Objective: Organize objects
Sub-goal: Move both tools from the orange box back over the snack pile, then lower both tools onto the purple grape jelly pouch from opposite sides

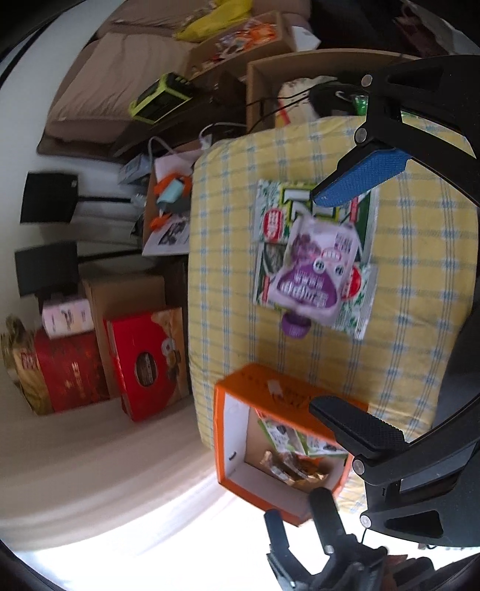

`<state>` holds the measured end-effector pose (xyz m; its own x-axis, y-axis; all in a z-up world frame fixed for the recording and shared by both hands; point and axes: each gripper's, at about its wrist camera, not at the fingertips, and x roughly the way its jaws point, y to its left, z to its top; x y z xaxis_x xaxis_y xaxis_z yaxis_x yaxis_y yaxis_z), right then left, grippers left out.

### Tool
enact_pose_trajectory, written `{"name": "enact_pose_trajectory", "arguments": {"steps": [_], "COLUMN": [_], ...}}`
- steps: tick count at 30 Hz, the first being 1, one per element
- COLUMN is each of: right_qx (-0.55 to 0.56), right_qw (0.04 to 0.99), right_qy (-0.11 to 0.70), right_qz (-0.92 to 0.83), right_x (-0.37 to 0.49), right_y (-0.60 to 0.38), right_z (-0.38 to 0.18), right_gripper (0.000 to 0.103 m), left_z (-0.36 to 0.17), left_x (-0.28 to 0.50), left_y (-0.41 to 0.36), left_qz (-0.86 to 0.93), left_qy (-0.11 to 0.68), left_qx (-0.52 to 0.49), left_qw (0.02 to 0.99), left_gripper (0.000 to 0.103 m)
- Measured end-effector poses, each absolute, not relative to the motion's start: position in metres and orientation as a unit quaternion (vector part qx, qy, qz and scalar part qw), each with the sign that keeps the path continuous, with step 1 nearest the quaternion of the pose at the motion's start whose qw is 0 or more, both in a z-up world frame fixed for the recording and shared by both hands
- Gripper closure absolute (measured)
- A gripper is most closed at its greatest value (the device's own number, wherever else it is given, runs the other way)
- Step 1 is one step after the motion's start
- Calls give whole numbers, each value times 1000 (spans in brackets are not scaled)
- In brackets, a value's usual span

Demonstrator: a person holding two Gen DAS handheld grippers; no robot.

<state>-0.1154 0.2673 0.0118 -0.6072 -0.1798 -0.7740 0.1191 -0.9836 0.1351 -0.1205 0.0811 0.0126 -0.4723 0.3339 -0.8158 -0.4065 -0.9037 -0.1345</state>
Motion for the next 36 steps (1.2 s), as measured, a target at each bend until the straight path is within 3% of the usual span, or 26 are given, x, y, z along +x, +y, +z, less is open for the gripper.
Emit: {"name": "enact_pose_trajectory", "arguments": {"steps": [12,14,18,21,23,27,31,36], "right_qx": [446,450,454,455,458,457,458,462], "right_qw": [57,55,54,56,56,58,62,69], "right_qy": [-90,-103,-125,-142,-156,-178,-192,-201], "right_qz": [-888,-885,-881,-877,-873,-870,-866,-861], "right_x": [-114,-114,-117,-119,-121,-124,-128,-134], "right_y": [319,327,339,345,350,355,358,357], "right_z": [-8,-13,-21,-27,-31,-35,-39,-46], "right_gripper": [1,1,9,26,39,46,54,54], "left_z": [5,2,-4,-9,-14,-24,-33,-43], "left_x": [-132,-135,-139,-142,-145,-152,-156,-162], "left_y": [123,128,138,150,158,172,187,199], "left_qz": [848,846,842,836,832,824,821,818], "left_qy": [-2,-3,5,18,28,31,54,67], "left_qx": [-468,-475,-485,-493,-499,-509,-511,-515], "left_qw": [247,242,238,239,240,247,248,247], "left_gripper": [2,13,22,40,45,67,71,73]}}
